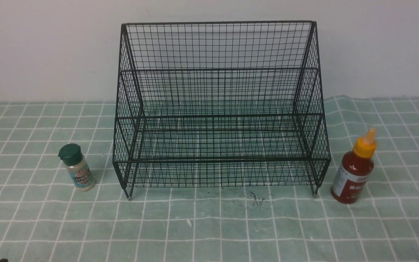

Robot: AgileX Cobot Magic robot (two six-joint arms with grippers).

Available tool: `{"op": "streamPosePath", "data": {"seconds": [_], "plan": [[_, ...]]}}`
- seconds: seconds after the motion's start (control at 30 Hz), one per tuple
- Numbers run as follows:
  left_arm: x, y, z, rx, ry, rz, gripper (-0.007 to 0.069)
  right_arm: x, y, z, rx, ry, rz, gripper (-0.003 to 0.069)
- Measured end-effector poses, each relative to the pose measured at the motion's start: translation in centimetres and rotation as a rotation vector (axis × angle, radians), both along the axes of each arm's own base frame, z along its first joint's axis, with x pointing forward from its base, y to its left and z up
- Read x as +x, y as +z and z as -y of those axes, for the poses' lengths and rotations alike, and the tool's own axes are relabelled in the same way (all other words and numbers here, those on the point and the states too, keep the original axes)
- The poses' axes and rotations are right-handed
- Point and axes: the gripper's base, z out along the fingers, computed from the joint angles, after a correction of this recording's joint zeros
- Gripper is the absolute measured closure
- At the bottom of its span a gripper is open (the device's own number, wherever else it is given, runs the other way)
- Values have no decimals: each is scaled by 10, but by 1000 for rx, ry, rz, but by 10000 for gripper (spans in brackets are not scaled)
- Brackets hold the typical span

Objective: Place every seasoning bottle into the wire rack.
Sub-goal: Use the right arm to grab the condiment bottle closest to it

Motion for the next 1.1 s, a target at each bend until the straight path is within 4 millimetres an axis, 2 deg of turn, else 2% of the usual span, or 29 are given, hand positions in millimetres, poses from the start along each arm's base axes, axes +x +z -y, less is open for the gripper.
{"op": "streamPosePath", "data": {"seconds": [0.07, 0.23, 0.3, 0.53, 0.63, 0.7, 0.73, 0.83, 0.9, 1.03, 1.1], "plan": [[0, 0, 0, 0, 0, 0, 631, 1, 2, -1, 51, 1, 37, 673], [0, 0, 0, 0, 0, 0, 631, 2, 25, -1, 468, -14, 299, 673], [0, 0, 0, 0, 0, 0, 631, 1, 32, 2, 557, -27, 377, 673], [0, 0, 0, 0, 0, 0, 631, -3, 43, 8, 643, -48, 523, 673], [0, 0, 0, 0, 0, 0, 631, -6, 61, 6, 640, -14, 544, 673], [0, 0, 0, 0, 0, 0, 631, -11, 89, 0, 561, 38, 500, 673], [0, 0, 0, 0, 0, 0, 631, -11, 107, -3, 494, 57, 440, 673], [0, 0, 0, 0, 0, 0, 631, -2, 141, -8, 343, 73, 230, 673], [0, 0, 0, 0, 0, 0, 631, 12, 157, -10, 242, 79, 42, 673], [0, 0, 0, 0, 0, 0, 631, 49, 174, -13, 139, 103, -305, 670], [0, 0, 0, 0, 0, 0, 631, 76, 179, -15, 106, 118, -477, 651]]}}
